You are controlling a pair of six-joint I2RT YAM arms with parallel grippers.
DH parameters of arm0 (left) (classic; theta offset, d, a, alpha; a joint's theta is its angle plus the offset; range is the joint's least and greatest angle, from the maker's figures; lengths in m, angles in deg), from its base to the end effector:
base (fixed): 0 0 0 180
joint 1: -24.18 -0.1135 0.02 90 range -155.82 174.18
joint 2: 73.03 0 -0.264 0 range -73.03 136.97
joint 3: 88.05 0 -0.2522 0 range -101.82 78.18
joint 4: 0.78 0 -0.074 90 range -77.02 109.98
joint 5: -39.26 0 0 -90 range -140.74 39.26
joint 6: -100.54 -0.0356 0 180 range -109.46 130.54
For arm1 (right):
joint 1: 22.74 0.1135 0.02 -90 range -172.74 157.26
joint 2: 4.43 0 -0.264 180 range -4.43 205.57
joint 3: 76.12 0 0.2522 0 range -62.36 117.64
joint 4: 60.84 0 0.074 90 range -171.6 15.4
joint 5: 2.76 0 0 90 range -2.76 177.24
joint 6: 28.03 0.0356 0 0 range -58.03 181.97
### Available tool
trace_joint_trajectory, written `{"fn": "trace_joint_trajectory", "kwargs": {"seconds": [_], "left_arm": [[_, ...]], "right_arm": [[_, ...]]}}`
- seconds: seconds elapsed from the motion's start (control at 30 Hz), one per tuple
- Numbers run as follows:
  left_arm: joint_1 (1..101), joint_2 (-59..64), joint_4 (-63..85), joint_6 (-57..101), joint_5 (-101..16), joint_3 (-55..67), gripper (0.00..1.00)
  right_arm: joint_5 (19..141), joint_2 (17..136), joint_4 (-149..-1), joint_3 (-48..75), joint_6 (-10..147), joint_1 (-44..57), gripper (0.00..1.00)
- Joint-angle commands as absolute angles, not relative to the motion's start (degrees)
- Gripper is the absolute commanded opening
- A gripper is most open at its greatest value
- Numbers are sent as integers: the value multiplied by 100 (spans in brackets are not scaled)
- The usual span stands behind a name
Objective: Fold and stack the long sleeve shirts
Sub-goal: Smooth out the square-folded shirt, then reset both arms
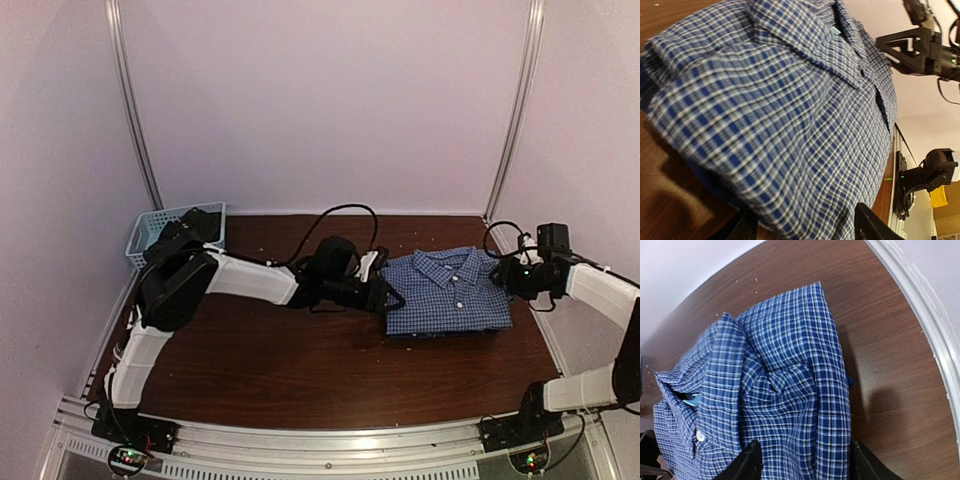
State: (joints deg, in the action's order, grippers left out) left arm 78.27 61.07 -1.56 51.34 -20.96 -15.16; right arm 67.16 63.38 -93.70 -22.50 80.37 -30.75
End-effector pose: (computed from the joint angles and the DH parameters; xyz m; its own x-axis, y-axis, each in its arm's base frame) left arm 0.2922 -0.4336 0.1423 -0.8262 0.1740 -0.5358 0.5607 0.3459 -0.7523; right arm 0.2374 -0.0211 0.2175 -0.7196 0.4006 -0.5672 0.1332 0.8812 0.4535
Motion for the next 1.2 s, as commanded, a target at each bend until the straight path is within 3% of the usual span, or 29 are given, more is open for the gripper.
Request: {"fn": "trace_joint_trajectory", "kwargs": {"seconds": [0.0, 0.4, 0.57, 0.9, 1.17], "left_arm": [[7824, 5399, 210, 4468, -3060, -1229, 69], [7247, 2914, 958, 3443, -5857, 765, 82], [6988, 1748, 1569, 3109, -7078, 1266, 97], [5918, -597, 1953, 2943, -7193, 2518, 98], [5820, -1660, 2766, 2716, -7168, 2260, 98]], "right_arm": [[7013, 5939, -9705, -1790, 7977, -3022, 64], [7529, 5459, -10030, -1322, 7675, -2494, 99], [7713, 5240, -9976, -1057, 7561, -2151, 100], [7639, 4563, -9582, -1081, 7378, -2030, 100], [7802, 4054, -9325, -1349, 7409, -2037, 100]]}}
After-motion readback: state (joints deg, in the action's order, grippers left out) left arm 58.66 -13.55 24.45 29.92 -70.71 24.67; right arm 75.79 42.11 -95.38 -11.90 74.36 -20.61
